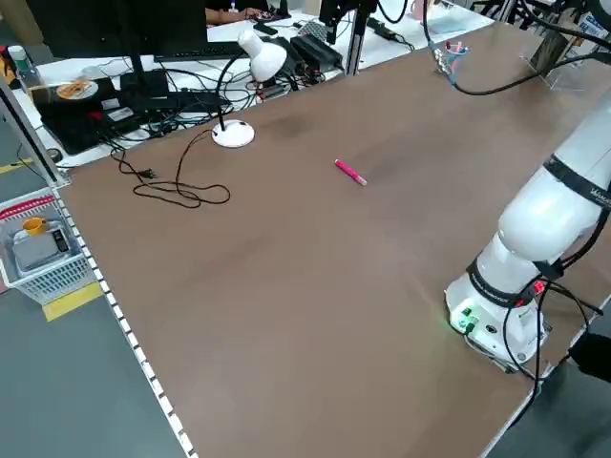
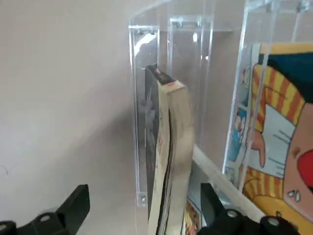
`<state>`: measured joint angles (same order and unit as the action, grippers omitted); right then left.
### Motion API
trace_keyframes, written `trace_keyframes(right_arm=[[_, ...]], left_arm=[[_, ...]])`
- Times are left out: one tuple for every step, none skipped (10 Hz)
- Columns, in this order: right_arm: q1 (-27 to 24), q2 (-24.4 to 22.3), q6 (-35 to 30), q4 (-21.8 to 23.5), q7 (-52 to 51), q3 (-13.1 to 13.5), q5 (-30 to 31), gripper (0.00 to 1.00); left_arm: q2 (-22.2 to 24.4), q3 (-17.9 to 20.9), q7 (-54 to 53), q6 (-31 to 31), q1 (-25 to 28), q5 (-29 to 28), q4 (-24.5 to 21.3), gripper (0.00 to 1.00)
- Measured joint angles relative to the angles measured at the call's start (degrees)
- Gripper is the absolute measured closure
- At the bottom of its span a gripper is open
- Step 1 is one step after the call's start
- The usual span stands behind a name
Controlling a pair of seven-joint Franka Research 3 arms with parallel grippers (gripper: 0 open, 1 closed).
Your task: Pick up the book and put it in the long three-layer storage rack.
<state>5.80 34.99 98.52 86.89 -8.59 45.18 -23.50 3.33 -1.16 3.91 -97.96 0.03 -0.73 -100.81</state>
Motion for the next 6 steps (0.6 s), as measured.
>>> trace_keyframes(right_arm=[[0.0, 0.0, -1.4, -0.7, 0.3, 0.0, 0.0, 0.0], [0.1, 0.0, -3.7, -1.8, 1.0, 0.0, 0.0, 0.0], [0.1, 0.0, -6.3, -3.2, 1.9, 0.1, 0.0, 0.0], [0.2, 0.0, -8.9, -4.9, 2.8, 0.1, 0.0, 0.0], [0.3, -0.1, -11.2, -6.7, 3.8, 0.1, 0.0, 0.0], [0.6, -0.1, -12.6, -8.0, 4.4, 0.1, 0.0, 0.0]], left_arm=[[0.0, 0.0, 0.0, 0.0, 0.0, 0.0, 0.1, 0.0], [0.0, 0.0, 0.0, 0.0, 0.0, 0.0, 0.1, 0.0], [0.0, 0.0, 0.0, 0.0, 0.0, 0.0, 0.2, 0.0], [0.0, 0.0, 0.0, 0.0, 0.0, 0.0, 0.3, 0.0], [0.0, 0.0, 0.0, -0.1, 0.0, 0.0, 0.3, 0.0], [0.0, 0.0, 0.0, -0.1, 0.0, 0.0, 0.4, 0.0]])
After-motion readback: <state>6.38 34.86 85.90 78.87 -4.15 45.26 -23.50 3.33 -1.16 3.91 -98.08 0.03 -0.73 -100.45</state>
